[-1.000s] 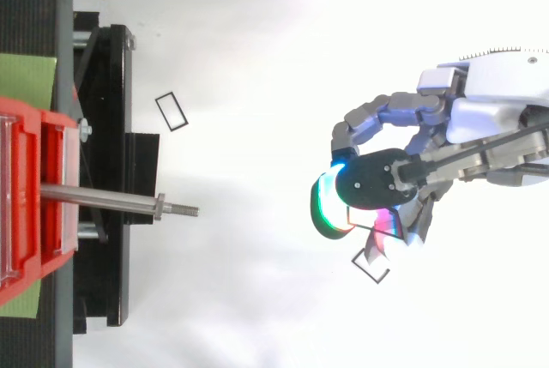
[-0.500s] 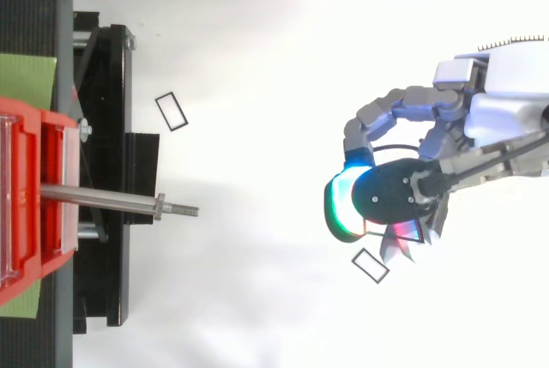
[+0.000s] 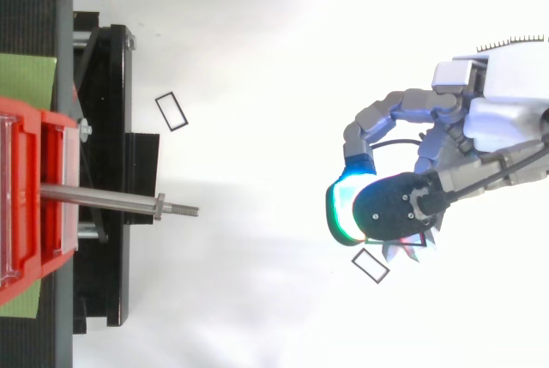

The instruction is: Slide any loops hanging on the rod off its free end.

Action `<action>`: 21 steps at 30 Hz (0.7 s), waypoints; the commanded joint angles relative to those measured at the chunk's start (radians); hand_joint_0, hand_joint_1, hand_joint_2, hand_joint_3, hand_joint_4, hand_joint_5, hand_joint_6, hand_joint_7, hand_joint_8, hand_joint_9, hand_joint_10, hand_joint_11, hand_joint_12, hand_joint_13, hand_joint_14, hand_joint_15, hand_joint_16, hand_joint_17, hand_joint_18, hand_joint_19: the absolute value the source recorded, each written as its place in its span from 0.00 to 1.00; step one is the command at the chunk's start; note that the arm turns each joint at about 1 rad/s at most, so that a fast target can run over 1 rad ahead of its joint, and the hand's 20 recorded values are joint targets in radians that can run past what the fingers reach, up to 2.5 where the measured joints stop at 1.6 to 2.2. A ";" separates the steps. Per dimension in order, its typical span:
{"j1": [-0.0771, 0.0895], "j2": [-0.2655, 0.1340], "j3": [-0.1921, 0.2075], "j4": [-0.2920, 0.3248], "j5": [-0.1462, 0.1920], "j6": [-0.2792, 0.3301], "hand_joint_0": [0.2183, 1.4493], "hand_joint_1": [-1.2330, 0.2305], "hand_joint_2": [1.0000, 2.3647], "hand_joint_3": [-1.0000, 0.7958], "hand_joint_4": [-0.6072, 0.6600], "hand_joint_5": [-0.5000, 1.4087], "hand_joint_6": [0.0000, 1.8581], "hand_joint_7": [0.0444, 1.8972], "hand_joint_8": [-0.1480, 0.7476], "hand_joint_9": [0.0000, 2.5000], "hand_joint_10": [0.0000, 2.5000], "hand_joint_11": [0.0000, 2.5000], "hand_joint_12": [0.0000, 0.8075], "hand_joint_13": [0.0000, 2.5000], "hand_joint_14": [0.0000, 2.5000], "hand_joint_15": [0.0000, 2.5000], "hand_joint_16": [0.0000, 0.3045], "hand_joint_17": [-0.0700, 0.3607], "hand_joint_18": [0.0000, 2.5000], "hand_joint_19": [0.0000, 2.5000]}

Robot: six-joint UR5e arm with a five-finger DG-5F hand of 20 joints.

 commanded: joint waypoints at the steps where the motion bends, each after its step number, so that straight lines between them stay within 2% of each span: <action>1: 0.000 0.000 0.000 -0.001 0.001 -0.002 0.30 0.36 0.02 0.50 0.41 0.18 0.50 0.59 0.51 0.55 0.01 0.33 0.38 0.46 0.01 0.13 0.15 0.40 0.43 0.17; 6: 0.000 0.002 0.000 -0.001 0.000 -0.005 0.30 0.36 0.02 0.46 0.43 0.18 0.49 0.58 0.51 0.54 0.01 0.33 0.39 0.46 0.01 0.14 0.15 0.41 0.43 0.17; 13: 0.000 0.000 0.000 -0.001 -0.003 -0.005 0.32 0.36 0.02 0.45 0.42 0.17 0.49 0.59 0.51 0.42 0.01 0.29 0.40 0.45 0.01 0.13 0.15 0.41 0.43 0.17; 21: 0.000 0.000 0.000 0.001 -0.005 -0.005 0.32 0.35 0.02 0.48 0.42 0.17 0.50 0.58 0.51 0.41 0.01 0.31 0.40 0.45 0.01 0.14 0.15 0.41 0.43 0.17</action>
